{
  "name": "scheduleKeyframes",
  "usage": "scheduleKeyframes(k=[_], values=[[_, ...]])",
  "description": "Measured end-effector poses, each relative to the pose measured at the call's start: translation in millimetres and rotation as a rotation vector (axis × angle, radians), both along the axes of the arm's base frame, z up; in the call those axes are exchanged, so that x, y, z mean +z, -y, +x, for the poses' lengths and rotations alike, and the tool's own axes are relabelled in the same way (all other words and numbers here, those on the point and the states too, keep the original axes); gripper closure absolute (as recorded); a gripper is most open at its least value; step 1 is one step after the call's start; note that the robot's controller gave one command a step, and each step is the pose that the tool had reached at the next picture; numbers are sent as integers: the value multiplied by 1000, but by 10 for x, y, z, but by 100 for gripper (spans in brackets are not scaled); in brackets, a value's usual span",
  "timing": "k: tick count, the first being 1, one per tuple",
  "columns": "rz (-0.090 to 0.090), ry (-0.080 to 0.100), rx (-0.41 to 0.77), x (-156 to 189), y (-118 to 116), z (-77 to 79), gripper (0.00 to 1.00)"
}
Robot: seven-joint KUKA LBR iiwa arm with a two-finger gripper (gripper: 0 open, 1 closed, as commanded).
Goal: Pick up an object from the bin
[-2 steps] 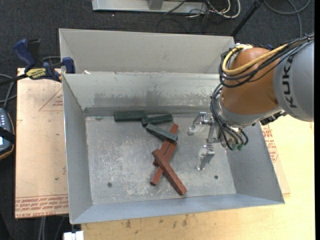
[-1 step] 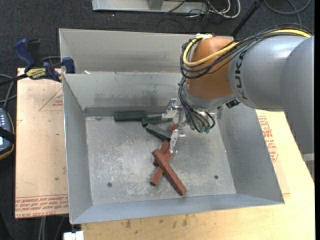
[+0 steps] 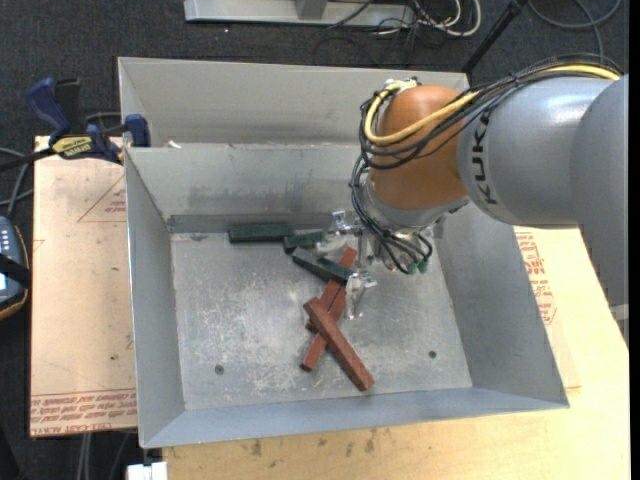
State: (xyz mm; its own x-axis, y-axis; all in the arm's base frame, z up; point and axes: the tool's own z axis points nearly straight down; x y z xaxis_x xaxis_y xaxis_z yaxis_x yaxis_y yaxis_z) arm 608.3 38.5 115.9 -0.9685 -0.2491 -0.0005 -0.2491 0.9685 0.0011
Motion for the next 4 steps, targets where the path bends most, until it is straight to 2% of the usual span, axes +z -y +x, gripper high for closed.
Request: scheduleKeyframes(k=[1, 2, 3, 4], values=[[1, 3, -139, -15, -46, -27, 0], [-1, 1, -192, -181, -52, -69, 0], [6, 38, 165, -296, -89, -135, 100], [6, 38, 165, -296, -89, -134, 100]])
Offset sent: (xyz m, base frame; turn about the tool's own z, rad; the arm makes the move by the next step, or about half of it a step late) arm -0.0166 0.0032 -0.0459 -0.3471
